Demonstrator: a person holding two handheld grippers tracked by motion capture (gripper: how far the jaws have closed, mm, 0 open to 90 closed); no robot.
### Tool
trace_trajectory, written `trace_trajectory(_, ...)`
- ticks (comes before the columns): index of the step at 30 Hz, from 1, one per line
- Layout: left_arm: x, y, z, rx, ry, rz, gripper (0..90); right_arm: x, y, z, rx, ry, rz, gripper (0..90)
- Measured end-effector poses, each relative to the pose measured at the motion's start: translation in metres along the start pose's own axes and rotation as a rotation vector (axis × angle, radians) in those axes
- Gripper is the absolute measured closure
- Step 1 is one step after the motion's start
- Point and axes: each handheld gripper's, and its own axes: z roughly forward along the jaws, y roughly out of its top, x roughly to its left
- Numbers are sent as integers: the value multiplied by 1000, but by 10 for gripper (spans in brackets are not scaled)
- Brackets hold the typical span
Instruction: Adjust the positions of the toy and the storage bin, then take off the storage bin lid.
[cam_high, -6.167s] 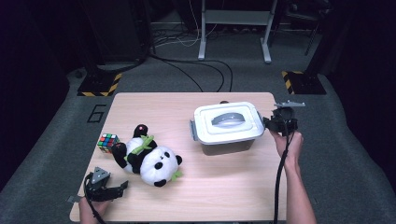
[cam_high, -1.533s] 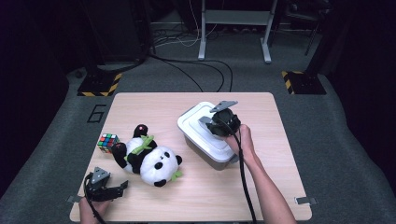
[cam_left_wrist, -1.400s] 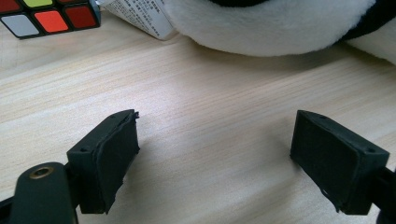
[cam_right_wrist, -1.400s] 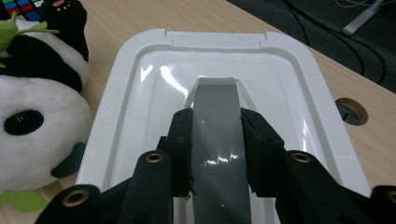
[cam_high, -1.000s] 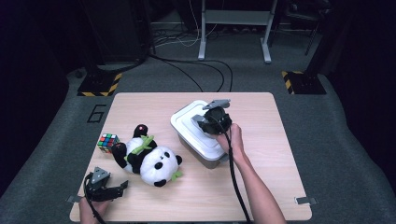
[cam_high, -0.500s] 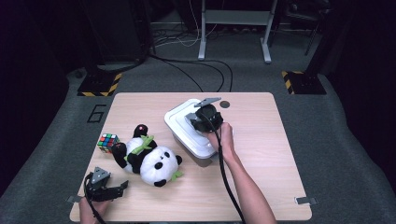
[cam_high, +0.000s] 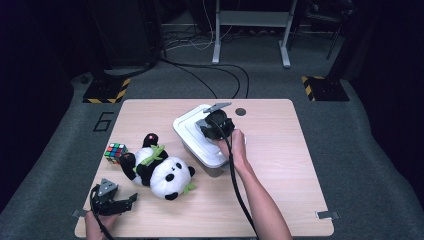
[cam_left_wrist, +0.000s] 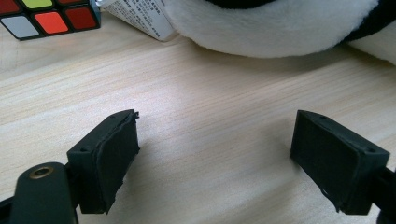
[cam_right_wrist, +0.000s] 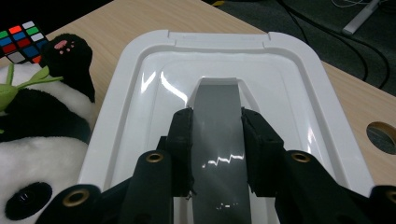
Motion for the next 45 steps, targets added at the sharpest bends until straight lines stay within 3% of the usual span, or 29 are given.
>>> trace_trajectory(7, 0, 0, -1, 7, -4, 0, 150, 2, -1, -1, -6, -9, -1, 666)
trace_trajectory(8, 0, 0, -1, 8, -4, 0, 150, 1, 0, -1, -7, -15, -25, 666)
trace_trajectory(11, 0, 0, -1, 7, -4, -1, 150, 1, 0, -1, -10, -18, -34, 666)
trace_trajectory(14, 0, 0, -1, 7, -4, 0, 150, 1, 0, -5, -3, -20, -6, 666)
trace_trajectory(21, 0, 0, -1, 7, -5, 0, 149, 1, 2, -16, -26, -31, -40, 666)
trace_trajectory(25, 0, 1, 0, 9, -6, 4, 146, -1, 5, -22, -33, -33, -32, 666)
trace_trajectory(32, 0, 1, 2, 12, -11, 17, 100, -4, 7, -32, -41, -41, -42, 666)
trace_trajectory(36, -1, 2, 4, 43, -14, 21, 2, -7, 6, -36, -47, -41, -38, 665)
trace_trajectory(45, 0, 2, 4, 40, -11, 16, 0, -14, 2, -49, -52, -68, -51, 665)
